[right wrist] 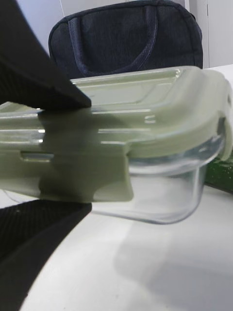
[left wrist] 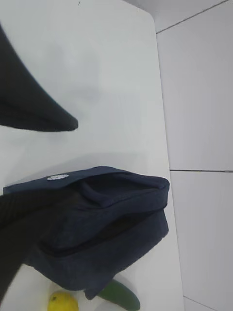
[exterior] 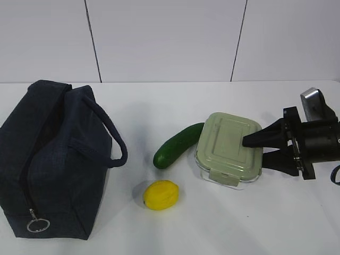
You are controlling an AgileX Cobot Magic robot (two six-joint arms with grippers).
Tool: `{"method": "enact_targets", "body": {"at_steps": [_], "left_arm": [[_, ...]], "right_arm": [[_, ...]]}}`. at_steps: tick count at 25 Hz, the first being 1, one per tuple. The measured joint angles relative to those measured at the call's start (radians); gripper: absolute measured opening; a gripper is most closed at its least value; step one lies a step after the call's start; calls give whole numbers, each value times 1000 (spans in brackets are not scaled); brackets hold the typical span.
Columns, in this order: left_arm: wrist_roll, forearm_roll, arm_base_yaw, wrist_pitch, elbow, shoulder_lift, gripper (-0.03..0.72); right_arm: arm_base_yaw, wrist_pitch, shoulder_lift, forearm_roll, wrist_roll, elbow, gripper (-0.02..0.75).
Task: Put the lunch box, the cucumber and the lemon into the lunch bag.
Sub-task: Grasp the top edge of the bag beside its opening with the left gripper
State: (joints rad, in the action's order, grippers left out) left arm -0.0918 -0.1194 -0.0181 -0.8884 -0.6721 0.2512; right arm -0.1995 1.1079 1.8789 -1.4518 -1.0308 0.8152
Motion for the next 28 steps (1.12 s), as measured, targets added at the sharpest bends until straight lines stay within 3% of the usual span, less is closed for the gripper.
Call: {"method": "enact_targets", "body": {"at_steps": [11,18,28], "left_arm": [[0,-202,0,77,-29,264,288],[0,-277,0,35,-174,438,389],[-5,-335,0,-83,-357,742,426]], "right_arm": [[0,0,0,0,2,0,414],[0,0,0,0,2,0,414],[0,0,0,0,2,0,414]]}}
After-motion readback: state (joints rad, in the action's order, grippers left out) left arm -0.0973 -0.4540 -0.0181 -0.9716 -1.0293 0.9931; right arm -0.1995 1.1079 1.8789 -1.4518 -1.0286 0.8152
